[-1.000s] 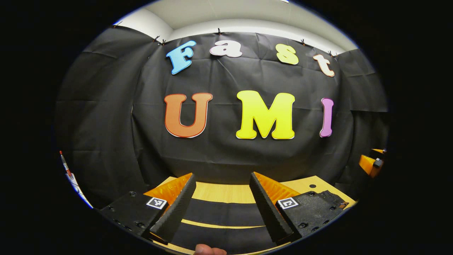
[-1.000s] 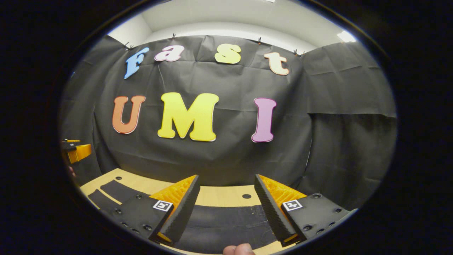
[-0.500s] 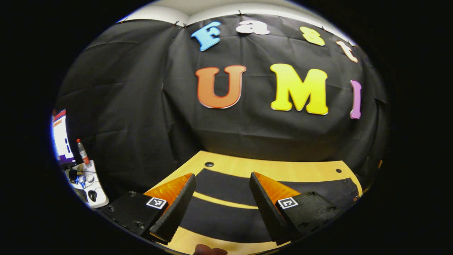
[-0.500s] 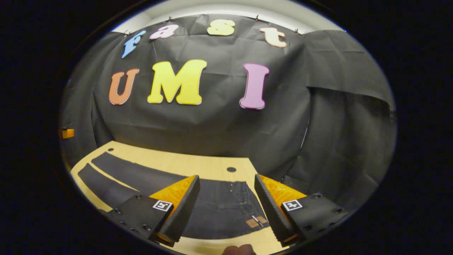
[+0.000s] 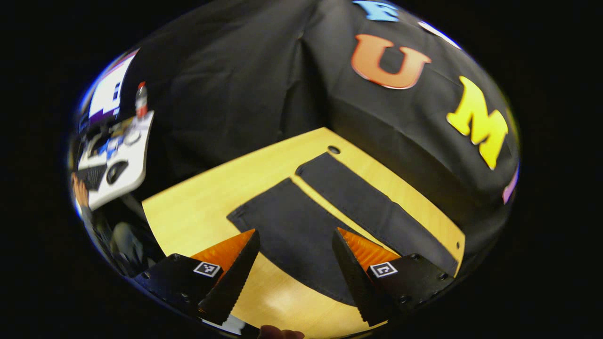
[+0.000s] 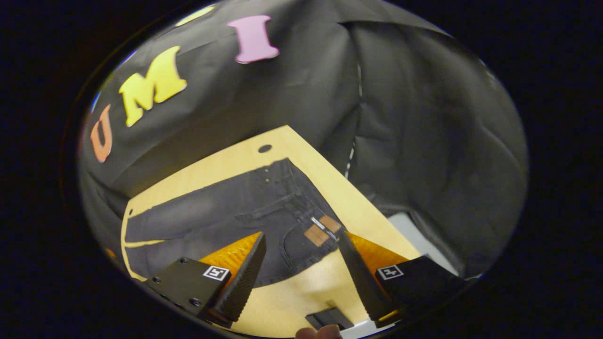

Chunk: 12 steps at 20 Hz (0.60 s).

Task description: Grasp the waist and the cuffs of the jeans and fold them to make the two legs overlap; first hold the waist and fold one-third of the jeans toward the cuffs, then hold the cuffs and fold the remaining one-third in the same direction to finish folding.

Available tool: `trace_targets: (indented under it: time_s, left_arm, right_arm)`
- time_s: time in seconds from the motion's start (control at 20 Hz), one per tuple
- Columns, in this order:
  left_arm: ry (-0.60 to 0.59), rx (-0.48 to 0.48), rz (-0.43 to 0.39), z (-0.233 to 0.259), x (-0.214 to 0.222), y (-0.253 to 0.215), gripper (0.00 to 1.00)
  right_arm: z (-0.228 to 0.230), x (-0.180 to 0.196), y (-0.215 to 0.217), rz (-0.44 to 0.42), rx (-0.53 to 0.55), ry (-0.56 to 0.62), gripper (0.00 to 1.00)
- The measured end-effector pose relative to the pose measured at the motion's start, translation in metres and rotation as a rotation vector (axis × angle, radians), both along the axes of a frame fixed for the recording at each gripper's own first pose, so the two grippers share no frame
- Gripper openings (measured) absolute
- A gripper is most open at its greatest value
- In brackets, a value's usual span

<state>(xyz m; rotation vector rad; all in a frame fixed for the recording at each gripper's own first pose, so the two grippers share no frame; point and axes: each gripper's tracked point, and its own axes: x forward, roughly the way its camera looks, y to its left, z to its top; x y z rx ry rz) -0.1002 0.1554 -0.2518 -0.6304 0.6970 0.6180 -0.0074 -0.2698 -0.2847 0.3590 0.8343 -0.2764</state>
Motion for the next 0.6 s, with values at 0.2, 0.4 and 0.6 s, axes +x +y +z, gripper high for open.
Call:
trace_targets:
  time_s: [0.2, 0.4, 0.6]
  left_arm:
    - [0.065, -0.296, 0.214, -0.037, -0.009, 0.017, 0.99]
    - [0.147, -0.39, 0.275, -0.052, -0.01, 0.038, 1.0]
    - [0.184, -0.496, 0.358, -0.061, -0.001, 0.055, 0.99]
  right_arm:
    - [-0.03, 0.007, -0.019, -0.183, 0.154, 0.105, 0.99]
    - [-0.041, 0.015, -0.038, -0.315, 0.254, 0.178, 0.98]
    - [-0.054, 0.022, -0.033, -0.325, 0.269, 0.22, 0.98]
